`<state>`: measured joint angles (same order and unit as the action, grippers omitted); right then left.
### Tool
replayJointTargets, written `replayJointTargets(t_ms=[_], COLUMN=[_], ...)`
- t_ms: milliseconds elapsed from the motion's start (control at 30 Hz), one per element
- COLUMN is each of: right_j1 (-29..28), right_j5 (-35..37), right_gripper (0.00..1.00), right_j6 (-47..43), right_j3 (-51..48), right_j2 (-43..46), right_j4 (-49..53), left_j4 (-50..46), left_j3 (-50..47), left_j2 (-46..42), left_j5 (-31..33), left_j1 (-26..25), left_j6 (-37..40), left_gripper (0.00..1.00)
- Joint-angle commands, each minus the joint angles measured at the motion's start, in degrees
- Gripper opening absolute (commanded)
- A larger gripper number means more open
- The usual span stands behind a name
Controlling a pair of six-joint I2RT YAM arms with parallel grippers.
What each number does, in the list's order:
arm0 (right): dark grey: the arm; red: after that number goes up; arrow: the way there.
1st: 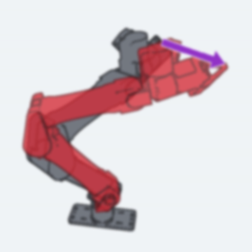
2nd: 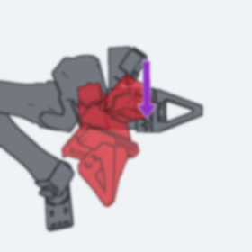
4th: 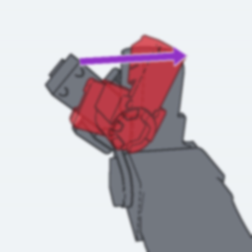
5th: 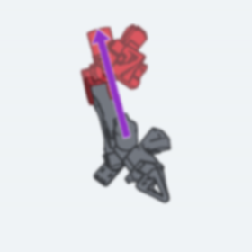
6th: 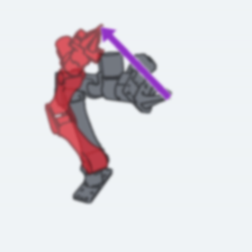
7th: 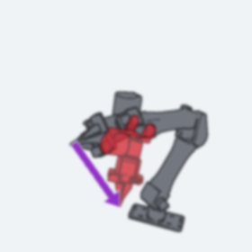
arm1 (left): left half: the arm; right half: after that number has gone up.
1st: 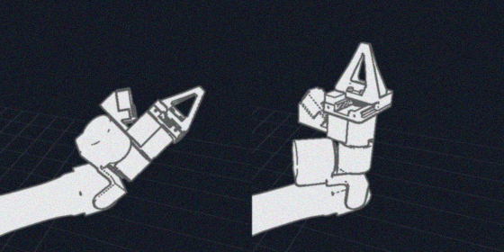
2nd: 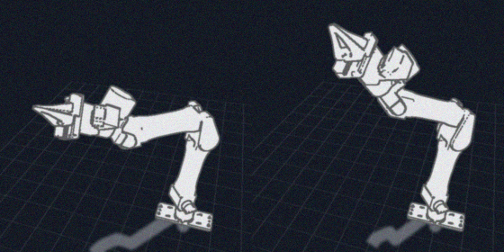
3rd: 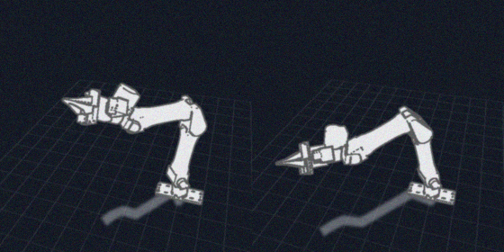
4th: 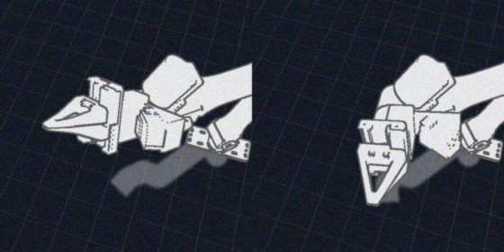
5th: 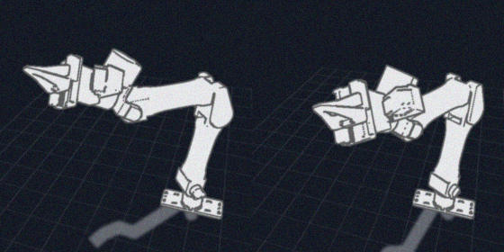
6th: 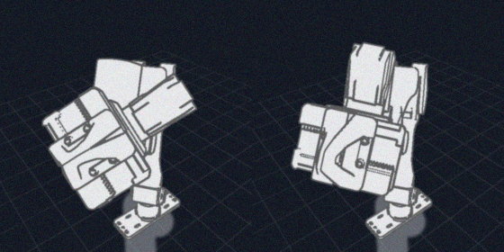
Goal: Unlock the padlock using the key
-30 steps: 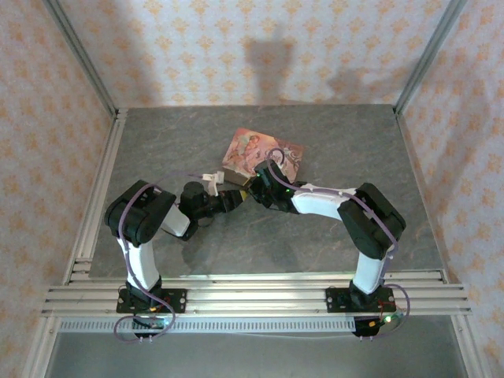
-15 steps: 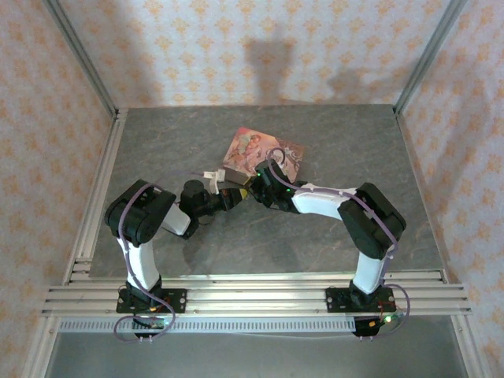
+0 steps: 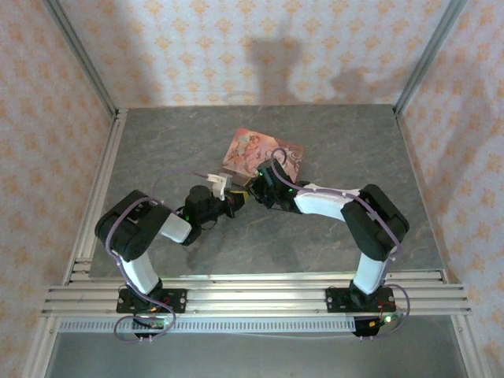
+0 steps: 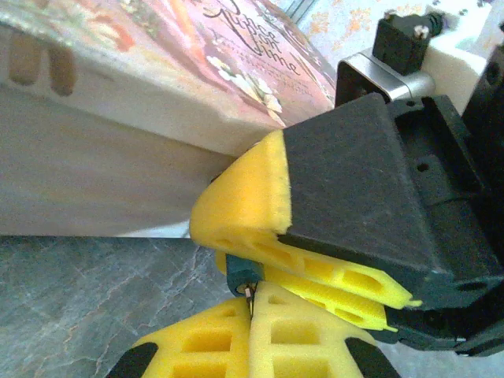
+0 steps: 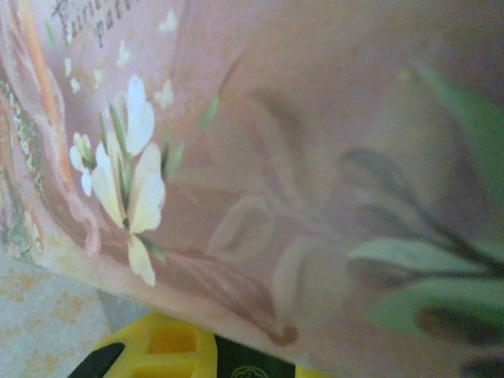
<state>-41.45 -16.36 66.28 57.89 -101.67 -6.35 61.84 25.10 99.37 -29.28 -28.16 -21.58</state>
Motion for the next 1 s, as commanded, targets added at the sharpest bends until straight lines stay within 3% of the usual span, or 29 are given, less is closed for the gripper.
replayJointTargets(t_ms=[0, 167, 400, 600, 700, 833, 967], right_j1=[-0.4, 0.2, 1.0, 0.9, 0.5, 0.2, 0.1], right_j5=[-12.1, -14.1, -16.3, -15.5, -15.4, -14.3, -12.0], right_gripper=[0.00, 0.00, 0.00, 0.00, 0.00, 0.01, 0.19], right_j6=[9.7, 6.5, -3.7, -10.5, -11.4, -11.5, -11.2], right_j3=[-1.6, 0.6, 7.6, 12.1, 12.3, 11.8, 10.4], right_j2=[-0.7, -0.1, -1.5, -3.7, -4.6, -4.6, -2.8], right_j4=[-0.7, 5.3, 21.6, 30.6, 31.6, 31.7, 31.3], left_j4=[-8.3, -14.2, -18.5, -20.1, -20.8, -18.4, -11.8], left_j3=[0.2, 0.5, 0.8, 0.9, 1.2, 0.8, -1.7], left_j2=[-3.6, -4.8, -2.7, -2.5, -2.0, -0.4, 0.7], left_j5=[3.1, 13.8, 30.7, 38.2, 38.4, 33.5, 29.5], left_j1=[-4.4, -10.9, -19.9, -22.8, -23.1, -21.9, -19.3], left_j6=[13.4, 22.1, 31.2, 34.5, 34.3, 29.5, 22.8], left_gripper=[0.00, 0.00, 0.00, 0.00, 0.00, 0.00, 0.00])
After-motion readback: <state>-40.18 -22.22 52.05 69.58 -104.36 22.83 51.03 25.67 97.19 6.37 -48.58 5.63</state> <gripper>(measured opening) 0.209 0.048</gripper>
